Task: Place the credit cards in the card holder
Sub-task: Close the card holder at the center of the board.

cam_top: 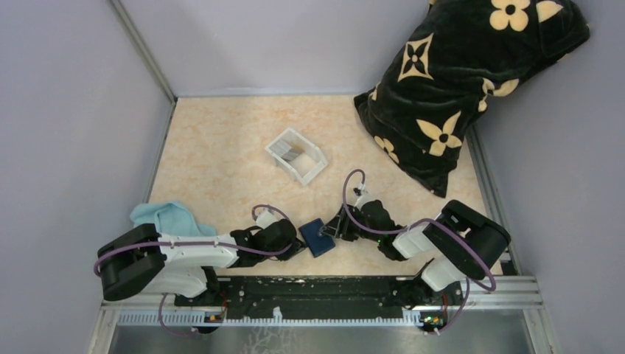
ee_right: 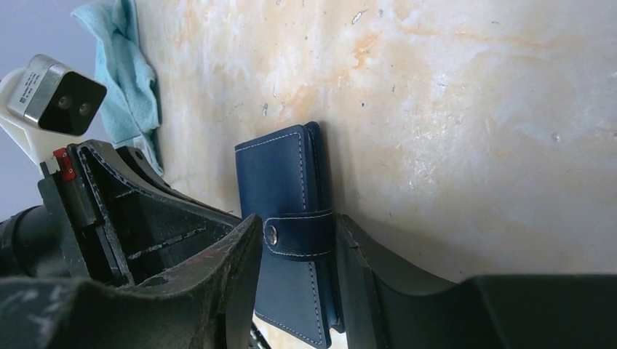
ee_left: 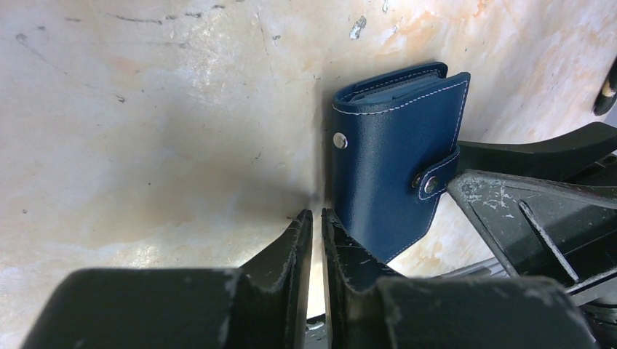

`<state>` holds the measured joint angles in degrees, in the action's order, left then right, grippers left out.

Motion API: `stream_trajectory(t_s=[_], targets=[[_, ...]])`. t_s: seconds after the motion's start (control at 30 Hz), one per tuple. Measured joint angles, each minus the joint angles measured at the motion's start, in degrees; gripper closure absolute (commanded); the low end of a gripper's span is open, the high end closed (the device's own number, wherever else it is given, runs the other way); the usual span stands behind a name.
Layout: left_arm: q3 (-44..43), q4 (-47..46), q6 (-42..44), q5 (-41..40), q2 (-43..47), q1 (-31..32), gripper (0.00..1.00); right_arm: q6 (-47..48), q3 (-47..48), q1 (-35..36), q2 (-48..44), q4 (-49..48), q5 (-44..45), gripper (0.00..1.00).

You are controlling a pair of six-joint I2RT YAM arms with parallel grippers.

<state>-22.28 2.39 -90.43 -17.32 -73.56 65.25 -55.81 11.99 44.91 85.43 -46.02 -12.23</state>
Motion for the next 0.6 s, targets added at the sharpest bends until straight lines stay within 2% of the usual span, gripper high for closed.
stream_trajectory(t_s=[0.6], targets=[[-0.7, -0.5, 0.1, 0.0, -1.2, 0.0, 0.81, -0.1, -1.2, 1.7, 0.0, -1.5, 1.9, 0.62]])
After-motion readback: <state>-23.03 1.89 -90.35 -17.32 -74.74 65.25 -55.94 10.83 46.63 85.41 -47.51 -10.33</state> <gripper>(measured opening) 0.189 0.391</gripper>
